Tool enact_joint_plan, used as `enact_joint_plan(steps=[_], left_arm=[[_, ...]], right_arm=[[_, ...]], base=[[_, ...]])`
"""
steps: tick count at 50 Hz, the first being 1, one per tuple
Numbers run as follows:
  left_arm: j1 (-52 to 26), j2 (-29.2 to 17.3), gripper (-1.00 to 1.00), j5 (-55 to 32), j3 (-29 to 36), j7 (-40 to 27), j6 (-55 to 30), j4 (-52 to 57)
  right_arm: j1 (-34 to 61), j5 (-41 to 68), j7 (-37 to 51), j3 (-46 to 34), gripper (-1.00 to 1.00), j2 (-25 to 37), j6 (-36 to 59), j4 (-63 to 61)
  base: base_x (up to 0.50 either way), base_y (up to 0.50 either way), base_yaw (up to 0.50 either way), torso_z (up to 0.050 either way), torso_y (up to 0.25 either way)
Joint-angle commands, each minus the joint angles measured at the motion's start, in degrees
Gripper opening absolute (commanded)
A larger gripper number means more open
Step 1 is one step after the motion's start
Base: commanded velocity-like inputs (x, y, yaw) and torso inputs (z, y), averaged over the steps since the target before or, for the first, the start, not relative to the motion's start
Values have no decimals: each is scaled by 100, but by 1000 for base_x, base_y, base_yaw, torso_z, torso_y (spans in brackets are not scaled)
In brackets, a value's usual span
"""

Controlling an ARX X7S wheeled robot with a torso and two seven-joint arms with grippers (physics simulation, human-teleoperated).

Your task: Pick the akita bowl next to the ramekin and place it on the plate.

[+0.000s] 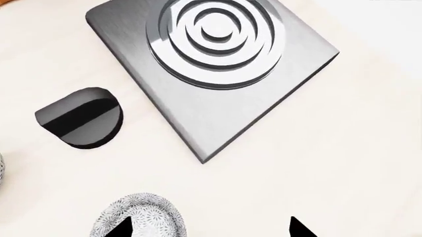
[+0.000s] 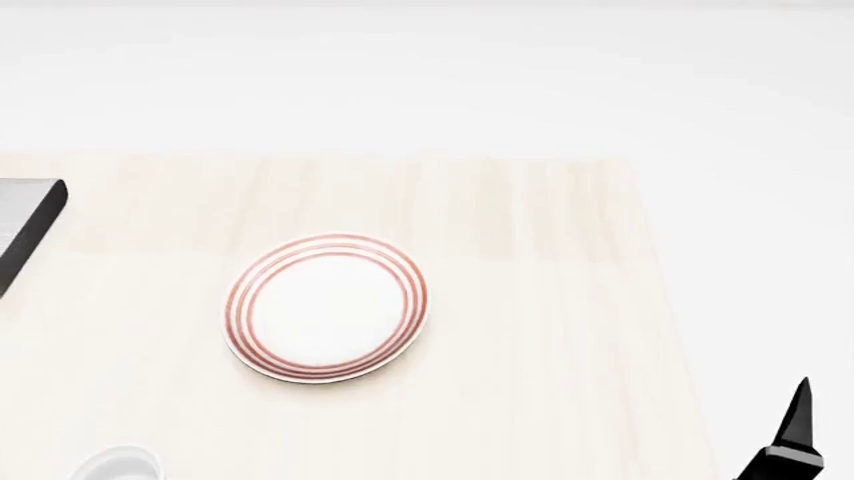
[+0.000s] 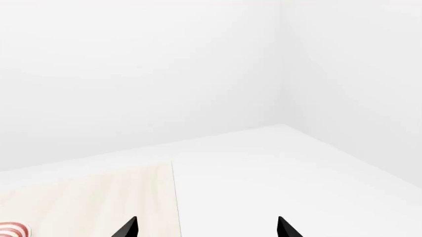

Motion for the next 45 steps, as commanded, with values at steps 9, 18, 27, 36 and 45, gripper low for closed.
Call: enact_joint_plan(steps=[9, 18, 27, 36, 45], left_arm=[[12, 88, 100, 222, 102, 599, 390, -349], [201, 70, 100, 187, 22, 486, 429, -87], [340, 28, 100, 194, -20, 436, 505, 61], [373, 37, 100, 150, -91, 369, 483, 72], [398, 34, 100, 92, -154, 257, 362, 92]], right_arm=[[9, -72, -66, 126, 100, -87, -18, 24], [-39, -26, -3, 142, 100, -74, 52, -107], [-39, -27, -10, 136, 100, -67, 25, -73], [-13, -62, -41, 106, 100, -73, -49, 24], [-18, -41, -15, 108, 100, -55, -22, -10]], base=[[0, 0, 0, 0, 0], [0, 0, 0, 0, 0], [0, 0, 0, 0, -10], [0, 0, 0, 0, -216], [0, 0, 0, 0, -141]])
